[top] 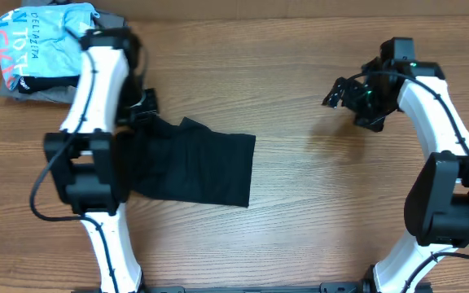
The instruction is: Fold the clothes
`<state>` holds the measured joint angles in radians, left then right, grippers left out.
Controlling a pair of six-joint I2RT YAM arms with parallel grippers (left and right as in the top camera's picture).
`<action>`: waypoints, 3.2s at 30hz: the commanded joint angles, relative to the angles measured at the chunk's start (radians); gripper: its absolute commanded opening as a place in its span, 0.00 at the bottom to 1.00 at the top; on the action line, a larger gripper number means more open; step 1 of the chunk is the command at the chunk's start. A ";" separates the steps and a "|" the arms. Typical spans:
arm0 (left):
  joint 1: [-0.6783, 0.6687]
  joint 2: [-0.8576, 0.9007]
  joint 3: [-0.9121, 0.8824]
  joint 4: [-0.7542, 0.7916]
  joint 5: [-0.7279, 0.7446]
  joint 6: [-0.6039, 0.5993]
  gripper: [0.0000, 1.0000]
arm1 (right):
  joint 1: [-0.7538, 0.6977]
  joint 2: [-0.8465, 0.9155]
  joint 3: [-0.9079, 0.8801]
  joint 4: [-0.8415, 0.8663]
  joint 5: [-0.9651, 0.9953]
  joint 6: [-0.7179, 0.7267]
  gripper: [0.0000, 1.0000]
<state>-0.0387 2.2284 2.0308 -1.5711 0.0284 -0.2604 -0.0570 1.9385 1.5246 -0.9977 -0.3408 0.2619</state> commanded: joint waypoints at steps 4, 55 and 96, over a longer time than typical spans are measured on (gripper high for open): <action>-0.187 -0.002 0.110 -0.055 -0.010 -0.056 0.04 | 0.051 -0.007 -0.066 0.057 -0.004 0.027 1.00; -0.078 0.027 0.310 -0.119 -0.160 -0.110 0.04 | 0.088 -0.006 -0.111 0.113 -0.004 0.049 0.99; -0.243 0.034 0.253 -0.020 -0.116 0.016 0.59 | 0.091 -0.006 -0.111 0.104 -0.003 0.049 1.00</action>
<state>-0.3172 2.2616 2.2288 -1.5642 0.0788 -0.2256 0.0280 1.9385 1.4174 -0.8986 -0.3408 0.3103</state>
